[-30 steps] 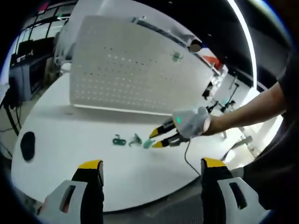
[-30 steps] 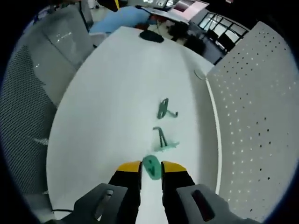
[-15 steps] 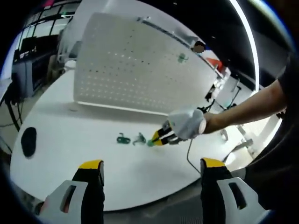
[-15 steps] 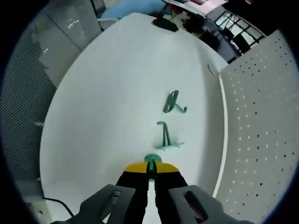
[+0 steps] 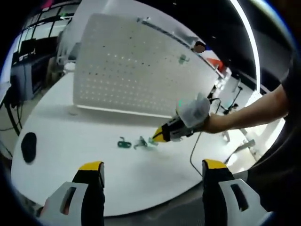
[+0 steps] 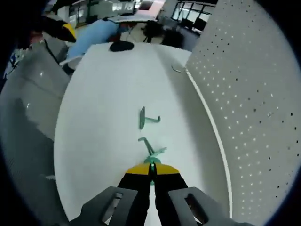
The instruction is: Insert the hook assembly into the mounting plate slot until the hook locks in place.
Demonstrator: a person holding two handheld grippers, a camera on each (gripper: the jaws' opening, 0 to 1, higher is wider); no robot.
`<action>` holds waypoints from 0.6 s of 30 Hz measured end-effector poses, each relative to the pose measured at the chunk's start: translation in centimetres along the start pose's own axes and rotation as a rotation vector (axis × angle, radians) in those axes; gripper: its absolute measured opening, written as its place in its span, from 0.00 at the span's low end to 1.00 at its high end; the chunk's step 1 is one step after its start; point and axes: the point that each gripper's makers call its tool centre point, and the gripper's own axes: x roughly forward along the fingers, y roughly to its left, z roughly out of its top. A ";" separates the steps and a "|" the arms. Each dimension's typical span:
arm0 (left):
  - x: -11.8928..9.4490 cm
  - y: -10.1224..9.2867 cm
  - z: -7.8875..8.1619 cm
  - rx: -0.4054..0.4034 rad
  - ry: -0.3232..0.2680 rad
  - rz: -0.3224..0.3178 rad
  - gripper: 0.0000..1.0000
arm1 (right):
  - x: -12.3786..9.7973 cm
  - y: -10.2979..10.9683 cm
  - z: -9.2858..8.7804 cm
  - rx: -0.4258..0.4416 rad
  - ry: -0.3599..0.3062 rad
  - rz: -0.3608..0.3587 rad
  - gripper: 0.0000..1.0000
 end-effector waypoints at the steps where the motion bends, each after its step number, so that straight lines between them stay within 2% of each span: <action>1: 0.1 -0.2 0.0 0.004 0.001 -0.004 0.87 | -0.2 -0.3 0.4 0.037 -0.014 -0.007 0.00; 3: 0.2 -0.5 0.1 0.011 0.005 -0.011 0.87 | -0.5 -0.7 0.8 0.084 -0.028 -0.011 0.00; 8: 0.0 -1.1 0.6 0.033 0.000 -0.022 0.88 | -0.8 -0.9 1.3 0.105 -0.039 -0.020 0.00; 14: -0.2 -1.1 0.9 0.047 -0.005 -0.018 0.88 | -1.9 -0.6 2.3 0.173 -0.079 -0.025 0.00; 18: -0.4 -1.4 1.4 0.059 -0.019 -0.010 0.85 | -3.3 -0.5 3.5 0.250 -0.143 -0.038 0.00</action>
